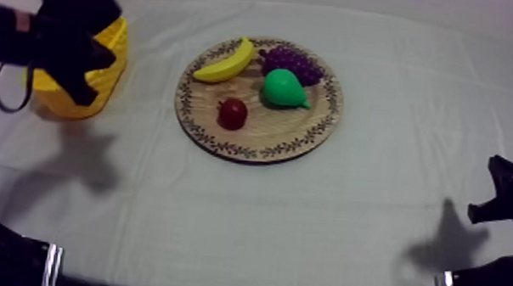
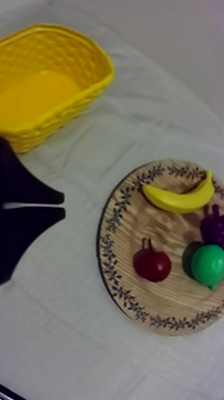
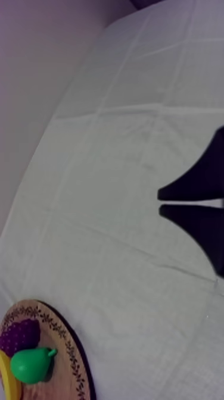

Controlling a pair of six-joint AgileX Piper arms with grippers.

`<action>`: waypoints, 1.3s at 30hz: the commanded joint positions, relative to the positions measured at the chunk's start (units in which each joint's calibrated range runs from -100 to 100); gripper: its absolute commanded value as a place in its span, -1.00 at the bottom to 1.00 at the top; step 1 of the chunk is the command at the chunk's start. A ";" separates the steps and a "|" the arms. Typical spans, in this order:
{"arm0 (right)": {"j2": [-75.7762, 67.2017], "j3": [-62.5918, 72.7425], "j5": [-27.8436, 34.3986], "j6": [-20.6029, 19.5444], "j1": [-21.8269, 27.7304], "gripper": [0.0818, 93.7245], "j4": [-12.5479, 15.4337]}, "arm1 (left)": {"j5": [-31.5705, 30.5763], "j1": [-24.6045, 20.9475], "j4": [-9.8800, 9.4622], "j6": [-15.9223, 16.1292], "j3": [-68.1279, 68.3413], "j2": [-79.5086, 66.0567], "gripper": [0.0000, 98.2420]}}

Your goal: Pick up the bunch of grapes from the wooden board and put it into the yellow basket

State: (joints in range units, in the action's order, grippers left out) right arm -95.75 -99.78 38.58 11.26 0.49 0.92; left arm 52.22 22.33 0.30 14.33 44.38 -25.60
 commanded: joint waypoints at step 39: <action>0.00 0.00 -0.03 0.00 -0.03 -0.99 -0.01 | 35.69 10.39 -5.28 2.83 -87.72 63.66 -1.00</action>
State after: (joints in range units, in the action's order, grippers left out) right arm -95.75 -99.78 38.58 11.25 0.49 0.92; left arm 87.77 32.67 -5.01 16.84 -41.62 37.34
